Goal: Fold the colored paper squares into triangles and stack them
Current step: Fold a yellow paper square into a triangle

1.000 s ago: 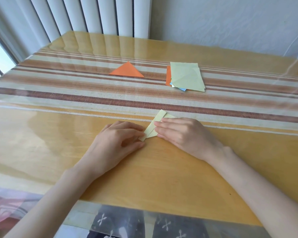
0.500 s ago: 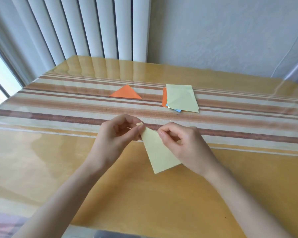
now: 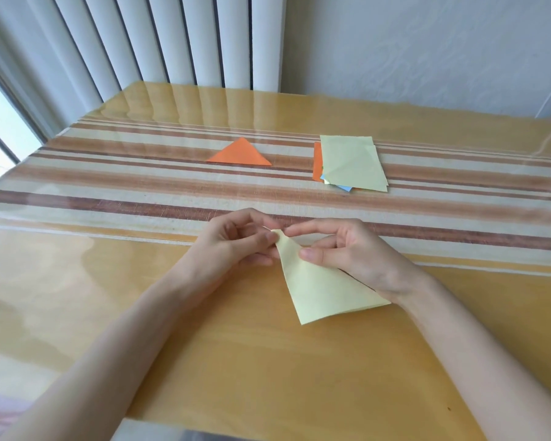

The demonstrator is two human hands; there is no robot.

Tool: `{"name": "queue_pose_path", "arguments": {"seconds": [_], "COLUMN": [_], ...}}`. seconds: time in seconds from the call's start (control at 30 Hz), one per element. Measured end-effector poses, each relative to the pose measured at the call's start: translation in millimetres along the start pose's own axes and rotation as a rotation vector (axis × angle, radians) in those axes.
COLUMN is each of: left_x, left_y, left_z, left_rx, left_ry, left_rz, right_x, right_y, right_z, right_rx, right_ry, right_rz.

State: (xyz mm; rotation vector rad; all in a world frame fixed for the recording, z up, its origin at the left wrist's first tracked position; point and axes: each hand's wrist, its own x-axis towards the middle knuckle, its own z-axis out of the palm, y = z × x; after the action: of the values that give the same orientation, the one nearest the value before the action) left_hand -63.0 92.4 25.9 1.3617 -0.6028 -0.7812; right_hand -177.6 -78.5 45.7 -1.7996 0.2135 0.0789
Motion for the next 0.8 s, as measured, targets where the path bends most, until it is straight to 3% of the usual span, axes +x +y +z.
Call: {"name": "queue_pose_path", "arguments": {"seconds": [0.37, 0.67, 0.8], "left_x": [0.9, 3.3, 4.2], "left_y": [2.6, -2.2, -5.0], "left_z": [-0.1, -4.9, -6.7], "left_rx": [0.141, 0.208, 0.250], "left_ry": [0.020, 0.001, -0.034], "left_rz": [0.037, -0.040, -0.050], "right_x": [5.0, 0.2, -0.4], "right_y": [10.5, 10.1, 9.9], "right_z": [4.9, 4.6, 4.4], "right_rx": [-0.162, -0.160, -0.328], "right_ry": [0.024, 0.013, 0.049], "right_rz": [-0.149, -0.144, -0.113]}}
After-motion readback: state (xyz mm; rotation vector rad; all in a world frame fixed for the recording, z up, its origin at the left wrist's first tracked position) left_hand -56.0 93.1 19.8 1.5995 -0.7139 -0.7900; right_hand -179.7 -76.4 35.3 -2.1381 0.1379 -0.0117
